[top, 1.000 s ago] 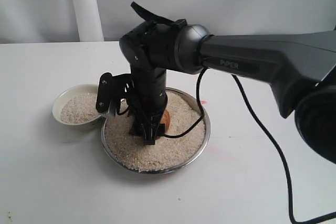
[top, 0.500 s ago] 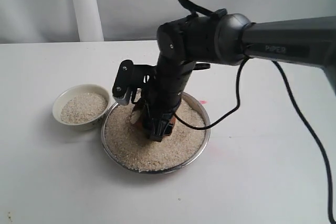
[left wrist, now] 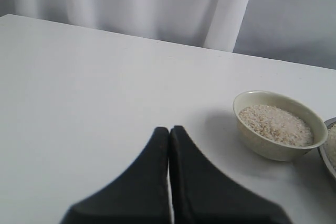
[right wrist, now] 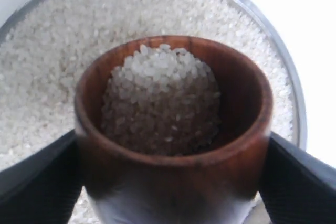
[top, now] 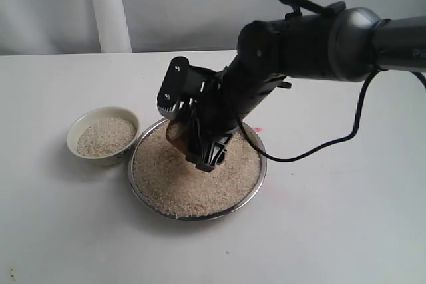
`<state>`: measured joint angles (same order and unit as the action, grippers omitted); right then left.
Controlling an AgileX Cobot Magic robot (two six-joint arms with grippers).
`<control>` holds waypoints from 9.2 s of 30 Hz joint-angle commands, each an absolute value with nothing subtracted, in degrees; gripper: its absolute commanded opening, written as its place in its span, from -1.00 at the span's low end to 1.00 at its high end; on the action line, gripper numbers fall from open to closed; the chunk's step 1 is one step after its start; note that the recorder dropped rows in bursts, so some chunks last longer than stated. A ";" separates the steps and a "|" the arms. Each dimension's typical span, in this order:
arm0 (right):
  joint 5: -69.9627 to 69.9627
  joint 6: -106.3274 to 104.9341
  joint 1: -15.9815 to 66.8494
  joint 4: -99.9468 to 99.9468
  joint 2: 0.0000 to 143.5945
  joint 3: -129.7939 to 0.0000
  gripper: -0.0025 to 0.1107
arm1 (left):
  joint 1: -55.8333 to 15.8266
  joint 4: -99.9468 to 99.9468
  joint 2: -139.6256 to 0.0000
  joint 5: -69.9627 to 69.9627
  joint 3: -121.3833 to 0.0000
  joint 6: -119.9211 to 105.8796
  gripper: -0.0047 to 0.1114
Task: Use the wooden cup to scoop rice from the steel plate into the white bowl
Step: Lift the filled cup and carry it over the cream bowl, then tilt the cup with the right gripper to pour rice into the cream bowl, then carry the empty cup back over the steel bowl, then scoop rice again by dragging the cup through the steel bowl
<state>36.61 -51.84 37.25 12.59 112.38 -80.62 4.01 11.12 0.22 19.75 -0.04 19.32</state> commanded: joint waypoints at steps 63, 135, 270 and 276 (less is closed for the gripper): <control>46.78 -38.43 55.43 -54.17 141.51 -127.81 -0.96 | 3.75 11.27 0.00 19.36 0.00 19.45 -0.92; 40.63 -66.00 58.11 -63.51 141.72 -127.81 -0.96 | 3.75 11.27 0.00 19.36 0.00 19.45 -0.92; 49.22 -38.81 49.17 -53.21 118.43 -82.08 -0.96 | 3.75 11.27 0.00 19.36 0.00 19.45 -0.92; 48.67 -38.81 49.17 -54.70 119.55 -82.08 -0.96 | 3.75 11.27 0.00 19.36 0.00 19.45 -0.92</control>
<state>48.99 -38.39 49.71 -53.24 119.14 -82.25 4.01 11.12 0.22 19.75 -0.04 19.32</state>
